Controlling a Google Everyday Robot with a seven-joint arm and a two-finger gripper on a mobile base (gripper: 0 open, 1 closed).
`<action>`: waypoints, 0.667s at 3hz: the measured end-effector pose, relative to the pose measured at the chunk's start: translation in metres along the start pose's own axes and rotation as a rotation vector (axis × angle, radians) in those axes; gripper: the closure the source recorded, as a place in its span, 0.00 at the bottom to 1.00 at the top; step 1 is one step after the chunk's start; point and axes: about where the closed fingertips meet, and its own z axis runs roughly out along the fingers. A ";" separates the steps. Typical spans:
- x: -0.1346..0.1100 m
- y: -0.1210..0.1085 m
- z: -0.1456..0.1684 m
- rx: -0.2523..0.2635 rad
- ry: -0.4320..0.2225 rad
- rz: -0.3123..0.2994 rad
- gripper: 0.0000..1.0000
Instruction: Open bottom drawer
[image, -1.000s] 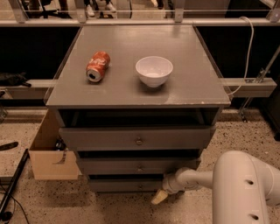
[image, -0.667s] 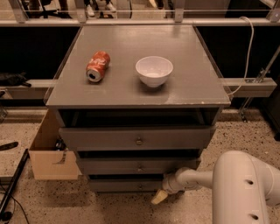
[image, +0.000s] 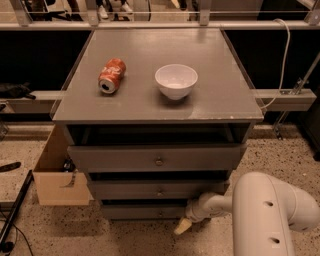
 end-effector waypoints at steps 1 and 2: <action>0.000 0.000 0.000 0.000 0.000 0.000 0.18; 0.000 0.000 0.000 0.000 0.000 0.000 0.50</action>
Offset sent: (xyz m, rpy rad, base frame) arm 0.0000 0.0000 0.0000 0.0000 0.0000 0.0000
